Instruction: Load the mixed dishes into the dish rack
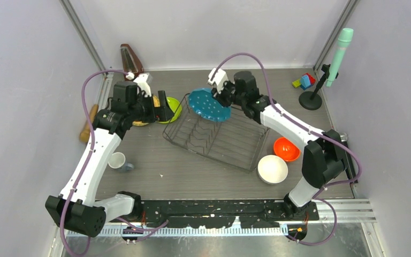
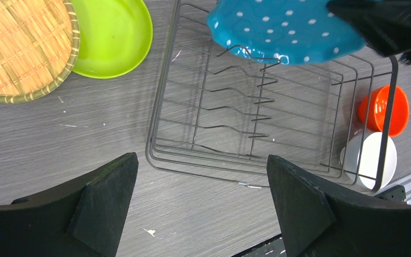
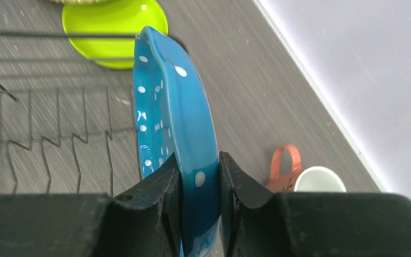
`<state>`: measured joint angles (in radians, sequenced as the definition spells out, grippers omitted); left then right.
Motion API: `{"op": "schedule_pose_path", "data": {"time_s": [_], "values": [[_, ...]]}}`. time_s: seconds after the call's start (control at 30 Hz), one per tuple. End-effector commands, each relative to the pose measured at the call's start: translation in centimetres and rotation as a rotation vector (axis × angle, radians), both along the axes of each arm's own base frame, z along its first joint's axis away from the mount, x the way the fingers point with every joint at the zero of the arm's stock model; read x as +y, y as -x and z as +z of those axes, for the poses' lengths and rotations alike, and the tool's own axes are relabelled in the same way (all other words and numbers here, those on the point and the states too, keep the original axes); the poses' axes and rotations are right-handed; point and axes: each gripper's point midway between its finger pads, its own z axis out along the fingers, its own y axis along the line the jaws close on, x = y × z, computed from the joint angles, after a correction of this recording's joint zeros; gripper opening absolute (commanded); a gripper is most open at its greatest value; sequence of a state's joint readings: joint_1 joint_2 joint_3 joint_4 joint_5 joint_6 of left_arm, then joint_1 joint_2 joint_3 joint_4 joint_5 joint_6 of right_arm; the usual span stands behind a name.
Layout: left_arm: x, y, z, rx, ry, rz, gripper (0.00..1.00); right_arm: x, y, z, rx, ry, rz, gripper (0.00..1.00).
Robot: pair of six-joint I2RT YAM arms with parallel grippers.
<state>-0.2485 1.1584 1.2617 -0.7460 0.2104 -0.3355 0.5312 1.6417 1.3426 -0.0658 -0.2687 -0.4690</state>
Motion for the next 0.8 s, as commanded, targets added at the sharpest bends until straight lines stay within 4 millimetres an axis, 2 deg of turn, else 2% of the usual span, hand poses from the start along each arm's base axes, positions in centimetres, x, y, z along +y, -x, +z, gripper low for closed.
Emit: {"op": "schedule_pose_path", "data": {"time_s": [0.0,0.03,0.07,0.1,0.3,0.5,0.57,0.6,0.67,0.7,0.77], "values": [[0.4,-0.1,0.1,-0.022,-0.013,0.011,0.94,-0.4,0.1,4.7,-0.221,-0.068,-0.051,0.00],[0.4,-0.1,0.0,-0.019,-0.012,0.011,0.94,-0.3,0.3,5.4,-0.251,-0.084,-0.055,0.00],[0.4,-0.1,0.0,-0.019,-0.011,0.011,0.94,-0.7,0.4,4.4,-0.244,-0.072,-0.067,0.00],[0.3,-0.1,-0.1,-0.018,-0.011,0.010,0.94,-0.8,0.5,4.7,-0.259,-0.081,-0.071,0.00],[0.2,-0.2,-0.2,-0.016,-0.004,0.008,0.94,-1.0,0.7,2.0,-0.184,-0.106,-0.105,0.02],[0.2,-0.1,-0.3,-0.009,-0.008,0.006,0.94,-1.0,-0.4,2.2,-0.151,-0.190,-0.183,0.05],[0.4,-0.2,-0.4,-0.006,-0.018,0.015,0.95,-1.2,-0.7,2.1,-0.131,-0.201,-0.211,0.19],[0.7,-0.3,-0.6,0.003,-0.023,0.038,0.98,-1.2,-0.8,2.0,-0.125,-0.209,-0.220,0.38],[1.3,-0.4,-1.2,0.031,-0.020,0.083,1.00,-1.6,-1.3,2.4,-0.117,-0.241,-0.266,0.57],[1.5,-0.5,-1.4,0.043,-0.018,0.094,1.00,-1.7,-1.5,2.8,-0.109,-0.263,-0.280,0.63],[2.1,-0.6,-1.8,0.066,-0.012,0.124,1.00,-1.9,-1.7,3.6,-0.086,-0.299,-0.301,0.69]]}}
